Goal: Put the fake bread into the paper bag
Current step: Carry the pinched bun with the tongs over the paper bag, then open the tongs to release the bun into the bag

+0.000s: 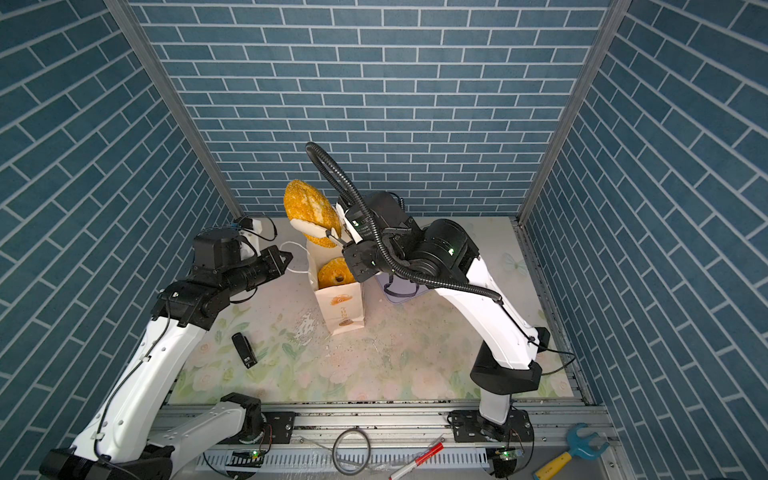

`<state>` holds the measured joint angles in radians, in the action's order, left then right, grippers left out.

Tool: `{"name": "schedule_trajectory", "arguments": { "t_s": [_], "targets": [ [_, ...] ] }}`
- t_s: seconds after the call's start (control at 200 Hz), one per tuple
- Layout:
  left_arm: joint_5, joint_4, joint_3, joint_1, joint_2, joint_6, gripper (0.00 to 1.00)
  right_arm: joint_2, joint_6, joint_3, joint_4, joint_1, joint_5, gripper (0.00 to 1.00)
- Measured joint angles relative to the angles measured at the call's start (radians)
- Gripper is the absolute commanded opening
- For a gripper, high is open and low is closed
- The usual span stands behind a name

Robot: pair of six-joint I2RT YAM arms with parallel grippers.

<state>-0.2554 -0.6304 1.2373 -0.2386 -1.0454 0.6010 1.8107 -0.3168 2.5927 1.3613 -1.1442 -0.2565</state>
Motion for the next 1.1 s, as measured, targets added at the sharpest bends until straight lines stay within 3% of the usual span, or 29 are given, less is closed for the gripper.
{"name": "schedule_trajectory", "arguments": {
  "t_s": [0.475,0.62,0.85,1.1],
  "targets": [
    [0.000,0.000,0.000,-0.002,0.000,0.000,0.00,0.001,-0.032,-0.186,0.037,-0.023,-0.034,0.37],
    [0.001,0.000,0.000,-0.002,0.000,0.000,0.00,0.000,-0.047,-0.232,0.063,-0.023,-0.036,0.46],
    [0.003,0.000,0.011,-0.002,-0.003,0.000,0.00,0.002,-0.041,-0.161,0.075,-0.023,-0.068,0.56],
    [0.005,-0.002,0.026,-0.002,-0.015,-0.004,0.00,0.013,0.004,-0.011,0.072,-0.017,-0.121,0.52]
  ]
}}
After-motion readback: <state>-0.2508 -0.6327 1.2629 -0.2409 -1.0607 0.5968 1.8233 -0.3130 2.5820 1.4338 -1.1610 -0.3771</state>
